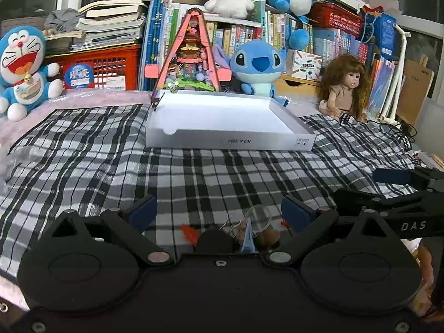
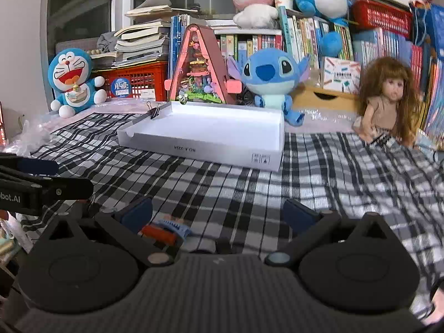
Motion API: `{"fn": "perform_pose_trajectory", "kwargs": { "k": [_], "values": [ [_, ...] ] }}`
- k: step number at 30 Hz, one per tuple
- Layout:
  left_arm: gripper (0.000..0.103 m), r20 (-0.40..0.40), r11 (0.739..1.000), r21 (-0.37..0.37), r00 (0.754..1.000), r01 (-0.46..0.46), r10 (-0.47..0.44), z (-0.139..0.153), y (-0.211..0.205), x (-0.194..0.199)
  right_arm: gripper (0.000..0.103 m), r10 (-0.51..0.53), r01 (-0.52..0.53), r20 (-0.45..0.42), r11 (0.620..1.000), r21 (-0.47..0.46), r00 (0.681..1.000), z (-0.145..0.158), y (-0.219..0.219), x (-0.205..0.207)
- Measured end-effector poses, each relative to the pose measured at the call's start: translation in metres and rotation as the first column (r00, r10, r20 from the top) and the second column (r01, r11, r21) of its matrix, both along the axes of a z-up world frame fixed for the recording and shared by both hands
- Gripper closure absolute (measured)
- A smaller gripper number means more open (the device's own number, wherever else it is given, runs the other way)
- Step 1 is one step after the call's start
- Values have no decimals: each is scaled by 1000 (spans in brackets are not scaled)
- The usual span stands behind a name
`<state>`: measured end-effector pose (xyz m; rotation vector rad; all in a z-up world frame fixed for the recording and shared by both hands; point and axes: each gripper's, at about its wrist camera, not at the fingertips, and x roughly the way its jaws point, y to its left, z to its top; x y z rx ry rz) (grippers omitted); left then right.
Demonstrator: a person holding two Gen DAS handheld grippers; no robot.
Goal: Organize rigid objects
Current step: 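Move both tools back toward the remaining scattered objects, then close the left gripper on a black puck while the right gripper grasps another black puck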
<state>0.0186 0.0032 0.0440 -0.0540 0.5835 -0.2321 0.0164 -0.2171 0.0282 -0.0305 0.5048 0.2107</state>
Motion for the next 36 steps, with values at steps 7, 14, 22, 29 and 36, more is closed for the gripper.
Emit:
{"fn": "perform_pose_trajectory", "kwargs": {
  "k": [7, 14, 22, 29, 36],
  "values": [
    [7, 13, 999, 35, 1000, -13, 13, -13, 1, -13, 0, -12, 12, 0, 999, 31, 1000, -10, -6, -12],
    [7, 9, 998, 53, 1000, -29, 29, -24, 1, -24, 0, -20, 20, 9, 1000, 19, 1000, -19, -5, -24],
    [7, 8, 997, 64, 999, -39, 39, -35, 0, -33, 0, -27, 27, 6, 1000, 1, 1000, -29, -1, -31],
    [7, -48, 998, 52, 998, -42, 44, -43, 2, -30, 0, -33, 33, -24, 999, 1, 999, -40, -1, -29],
    [8, -36, 997, 57, 998, -56, 58, -48, 1, -31, 0, -42, 42, -45, 999, -4, 998, -49, 0, -28]
  ]
}}
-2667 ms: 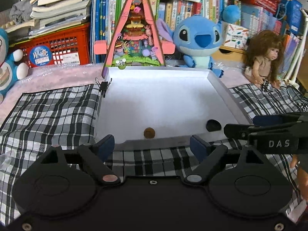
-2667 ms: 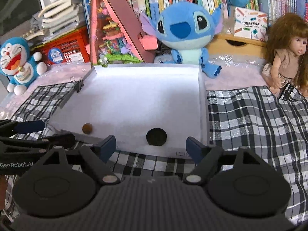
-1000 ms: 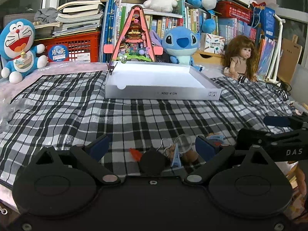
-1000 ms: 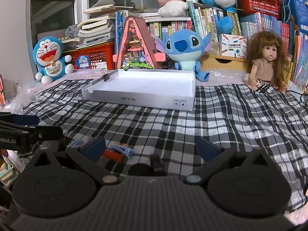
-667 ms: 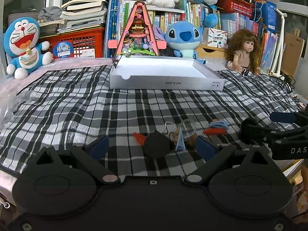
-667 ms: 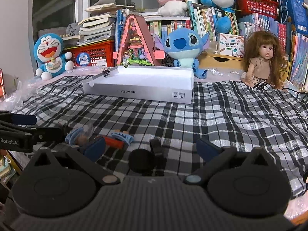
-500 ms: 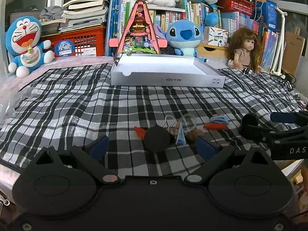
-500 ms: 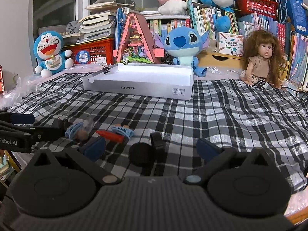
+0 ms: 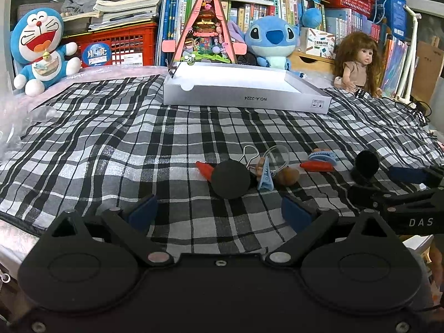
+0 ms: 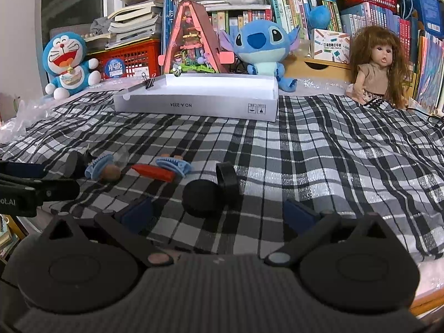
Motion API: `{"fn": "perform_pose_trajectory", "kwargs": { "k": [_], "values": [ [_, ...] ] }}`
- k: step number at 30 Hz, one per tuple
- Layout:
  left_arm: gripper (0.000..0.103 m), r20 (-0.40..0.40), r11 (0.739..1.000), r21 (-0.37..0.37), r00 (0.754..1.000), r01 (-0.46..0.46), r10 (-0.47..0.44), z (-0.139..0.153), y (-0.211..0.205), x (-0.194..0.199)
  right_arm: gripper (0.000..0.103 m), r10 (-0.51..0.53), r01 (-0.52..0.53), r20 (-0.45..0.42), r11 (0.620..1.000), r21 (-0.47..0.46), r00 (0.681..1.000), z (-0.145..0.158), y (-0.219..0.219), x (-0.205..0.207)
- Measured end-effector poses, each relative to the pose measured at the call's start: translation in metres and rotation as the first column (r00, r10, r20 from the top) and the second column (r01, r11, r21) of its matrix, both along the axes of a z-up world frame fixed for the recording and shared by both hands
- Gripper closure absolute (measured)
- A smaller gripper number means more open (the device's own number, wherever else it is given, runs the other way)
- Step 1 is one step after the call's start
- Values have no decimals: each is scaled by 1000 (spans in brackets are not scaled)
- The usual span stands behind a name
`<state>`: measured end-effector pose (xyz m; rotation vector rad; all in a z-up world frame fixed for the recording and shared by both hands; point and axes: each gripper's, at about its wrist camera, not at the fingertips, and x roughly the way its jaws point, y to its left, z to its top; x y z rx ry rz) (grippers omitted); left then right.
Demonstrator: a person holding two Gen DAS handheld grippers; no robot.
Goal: Organize rigid objects
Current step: 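Close the left gripper on a black puck while the right gripper grasps another black puck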
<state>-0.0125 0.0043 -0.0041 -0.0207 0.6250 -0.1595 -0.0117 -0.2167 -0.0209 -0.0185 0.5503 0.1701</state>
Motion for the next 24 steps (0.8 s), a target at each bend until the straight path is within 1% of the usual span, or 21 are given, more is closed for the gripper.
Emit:
{"fn": "perform_pose_trajectory", "kwargs": {
  "k": [6, 9, 13, 17, 19, 22, 24],
  "values": [
    [12, 5, 999, 36, 1000, 1, -1, -3, -4, -1, 0, -4, 4, -9, 1000, 0, 1000, -2, 0, 1],
    [18, 8, 999, 33, 1000, -6, 6, -2, -4, -1, 0, -8, 8, -10, 1000, -6, 1000, -2, 1, 2],
    [34, 14, 999, 12, 999, -35, 35, 1, 0, -1, 0, -19, 19, -7, 1000, -2, 1000, -2, 1, 1],
    [45, 9, 998, -39, 999, -44, 44, 7, 7, 4, 11, -6, 6, 13, 1000, 24, 1000, 2, 0, -4],
    [49, 6, 998, -48, 999, -45, 45, 8, 9, 7, 15, 6, -7, 27, 999, 34, 1000, 5, 1, -6],
    [57, 11, 998, -41, 999, -36, 36, 9, 6, 10, 27, 5, -6, 51, 1000, 30, 999, 8, 4, -9],
    [64, 12, 999, -34, 1000, -24, 24, 9, 2, 11, 40, 4, -6, 49, 999, 34, 999, 10, 5, -9]
  ]
}}
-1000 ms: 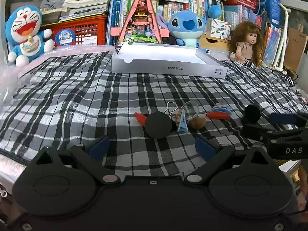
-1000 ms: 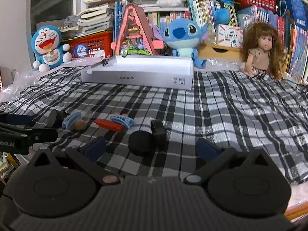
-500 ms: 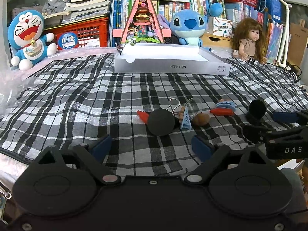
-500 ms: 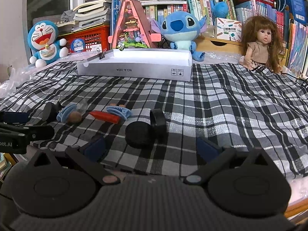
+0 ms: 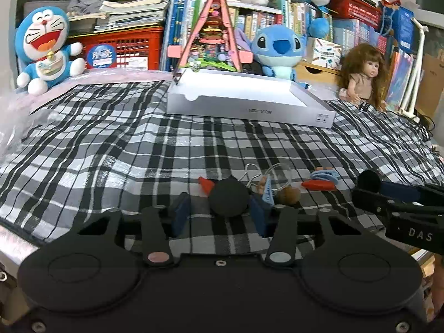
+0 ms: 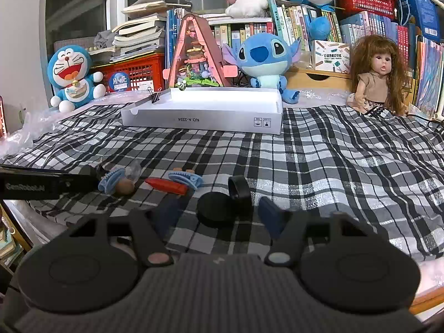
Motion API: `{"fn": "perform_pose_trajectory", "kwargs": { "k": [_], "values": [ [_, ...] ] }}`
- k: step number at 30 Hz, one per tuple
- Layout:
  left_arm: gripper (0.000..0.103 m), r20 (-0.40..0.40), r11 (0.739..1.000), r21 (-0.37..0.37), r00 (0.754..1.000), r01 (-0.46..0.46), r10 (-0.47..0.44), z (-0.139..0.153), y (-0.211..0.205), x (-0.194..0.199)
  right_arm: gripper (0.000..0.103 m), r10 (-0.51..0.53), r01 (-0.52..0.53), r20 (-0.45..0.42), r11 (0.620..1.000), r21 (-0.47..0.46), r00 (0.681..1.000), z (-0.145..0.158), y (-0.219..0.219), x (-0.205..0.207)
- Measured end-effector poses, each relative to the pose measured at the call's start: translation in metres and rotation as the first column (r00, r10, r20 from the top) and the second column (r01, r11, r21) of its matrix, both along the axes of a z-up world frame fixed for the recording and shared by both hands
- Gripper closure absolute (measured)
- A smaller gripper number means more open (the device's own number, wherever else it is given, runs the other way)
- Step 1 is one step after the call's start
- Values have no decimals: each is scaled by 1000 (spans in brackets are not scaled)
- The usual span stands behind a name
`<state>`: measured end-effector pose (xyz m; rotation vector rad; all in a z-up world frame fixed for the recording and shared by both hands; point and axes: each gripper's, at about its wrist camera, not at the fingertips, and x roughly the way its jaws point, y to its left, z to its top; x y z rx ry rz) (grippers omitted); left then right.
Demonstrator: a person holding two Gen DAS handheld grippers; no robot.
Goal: Organize rigid objects
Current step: 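Close the left gripper on a black puck while the right gripper grasps another black puck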
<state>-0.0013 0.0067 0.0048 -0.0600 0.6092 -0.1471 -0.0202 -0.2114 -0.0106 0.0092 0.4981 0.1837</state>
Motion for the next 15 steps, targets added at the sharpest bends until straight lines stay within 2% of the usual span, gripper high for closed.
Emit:
{"fn": "perform_pose_trajectory", "kwargs": {
  "k": [1, 5, 8, 15],
  "values": [
    [74, 0, 1000, 2, 1000, 4, -4, 0, -2, 0, 42, 2, -2, -4, 1000, 4, 1000, 0, 0, 1],
    [74, 13, 1000, 7, 1000, 9, -9, 2, -7, -2, 56, -4, 5, -17, 1000, 8, 1000, 0, 2, 4],
    [74, 27, 1000, 10, 1000, 11, -11, 5, -8, -6, 61, -11, 12, -10, 1000, 11, 1000, 0, 3, 2],
    [74, 39, 1000, 6, 999, 4, -5, 11, -5, -11, 62, 3, -3, 16, 1000, -9, 1000, 6, 5, -8]
  ]
}}
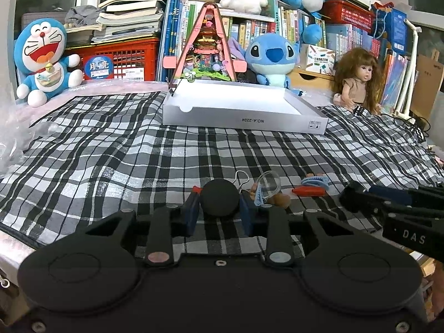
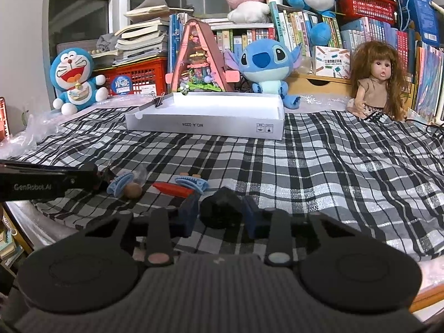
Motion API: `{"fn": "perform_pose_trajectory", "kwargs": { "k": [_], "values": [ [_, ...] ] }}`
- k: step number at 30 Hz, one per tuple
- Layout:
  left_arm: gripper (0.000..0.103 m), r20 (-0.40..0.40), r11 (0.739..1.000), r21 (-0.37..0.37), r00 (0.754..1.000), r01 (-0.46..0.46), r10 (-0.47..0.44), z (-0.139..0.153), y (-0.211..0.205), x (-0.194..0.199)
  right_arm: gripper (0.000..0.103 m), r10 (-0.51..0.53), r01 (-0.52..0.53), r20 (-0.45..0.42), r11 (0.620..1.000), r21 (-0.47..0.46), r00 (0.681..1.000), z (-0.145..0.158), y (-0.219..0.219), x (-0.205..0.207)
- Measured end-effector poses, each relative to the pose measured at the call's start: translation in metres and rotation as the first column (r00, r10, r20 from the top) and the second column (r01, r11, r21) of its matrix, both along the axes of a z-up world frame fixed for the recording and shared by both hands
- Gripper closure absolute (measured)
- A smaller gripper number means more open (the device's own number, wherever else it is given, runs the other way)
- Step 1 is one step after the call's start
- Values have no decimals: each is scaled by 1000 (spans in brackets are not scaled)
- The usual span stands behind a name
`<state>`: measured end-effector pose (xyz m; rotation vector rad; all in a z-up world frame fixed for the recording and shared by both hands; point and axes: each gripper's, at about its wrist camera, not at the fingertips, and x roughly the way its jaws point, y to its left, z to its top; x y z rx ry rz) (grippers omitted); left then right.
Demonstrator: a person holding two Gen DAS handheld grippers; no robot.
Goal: Organize rigid objects
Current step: 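Close the left gripper on a black puck while the right gripper grasps another black puck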
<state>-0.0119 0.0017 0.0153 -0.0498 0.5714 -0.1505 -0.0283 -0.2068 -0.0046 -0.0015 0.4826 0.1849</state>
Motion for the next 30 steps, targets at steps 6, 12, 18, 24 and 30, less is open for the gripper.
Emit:
{"fn": "perform_pose_trajectory", "kwargs": {
  "k": [6, 12, 18, 24, 30],
  "values": [
    [74, -4, 1000, 0, 1000, -9, 9, 0, 3, 0, 62, 1, -1, -15, 1000, -6, 1000, -3, 1, 0],
    [74, -9, 1000, 2, 1000, -14, 14, -1, 3, -1, 57, -12, 13, -26, 1000, 28, 1000, -4, -3, 3],
    [74, -9, 1000, 2, 1000, -16, 16, -1, 5, 0, 55, -84, 88, -46, 991, 103, 995, -3, -20, 16],
    [74, -14, 1000, 7, 1000, -20, 21, -2, 7, 1, 55, -167, 172, -68, 982, 81, 984, -6, -32, 24],
    [74, -16, 1000, 8, 1000, -19, 20, -3, 7, 1, 55, -210, 213, -72, 977, 34, 975, -9, -38, 25]
  ]
}}
